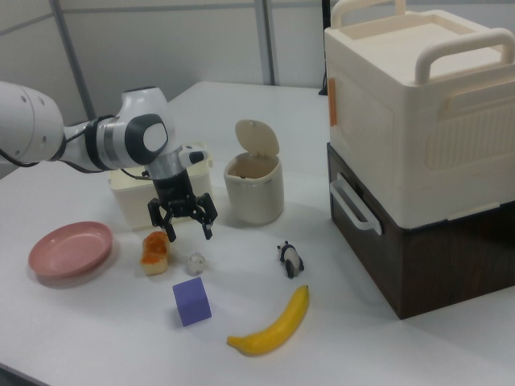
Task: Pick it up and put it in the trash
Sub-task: 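Lower the open gripper toward the small white crumpled object, then close the gripper on the small white crumpled object, then lift the object and carry it over the cream trash can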
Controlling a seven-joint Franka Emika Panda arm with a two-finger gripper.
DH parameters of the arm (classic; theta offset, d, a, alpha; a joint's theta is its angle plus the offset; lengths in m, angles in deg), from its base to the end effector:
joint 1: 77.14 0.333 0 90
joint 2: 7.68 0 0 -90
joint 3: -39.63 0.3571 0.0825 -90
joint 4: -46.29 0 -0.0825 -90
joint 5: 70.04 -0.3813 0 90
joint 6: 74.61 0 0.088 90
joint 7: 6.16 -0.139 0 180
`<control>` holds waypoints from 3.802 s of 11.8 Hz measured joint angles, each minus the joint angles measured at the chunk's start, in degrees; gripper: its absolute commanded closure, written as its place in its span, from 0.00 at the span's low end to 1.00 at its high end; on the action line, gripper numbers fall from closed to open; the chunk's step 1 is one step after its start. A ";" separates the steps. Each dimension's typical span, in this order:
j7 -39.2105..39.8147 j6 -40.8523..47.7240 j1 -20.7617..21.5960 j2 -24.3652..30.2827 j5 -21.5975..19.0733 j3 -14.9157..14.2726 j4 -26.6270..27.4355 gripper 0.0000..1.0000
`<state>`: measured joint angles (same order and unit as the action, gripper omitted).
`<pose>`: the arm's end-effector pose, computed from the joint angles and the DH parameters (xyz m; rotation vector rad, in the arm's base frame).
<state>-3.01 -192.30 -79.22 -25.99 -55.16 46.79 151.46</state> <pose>0.6287 0.0297 0.3603 2.9254 0.3997 -0.1376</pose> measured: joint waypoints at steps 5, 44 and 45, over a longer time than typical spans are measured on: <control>0.00 -0.08 -1.13 0.32 0.00 -0.29 1.87 0.00; -1.85 -15.59 -4.41 -0.26 -4.20 -0.30 -13.99 0.93; -2.52 -17.91 -4.74 -1.38 -4.20 -0.32 -13.99 0.93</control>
<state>-5.53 -210.21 -83.96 -27.37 -59.36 46.47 137.47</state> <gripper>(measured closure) 0.841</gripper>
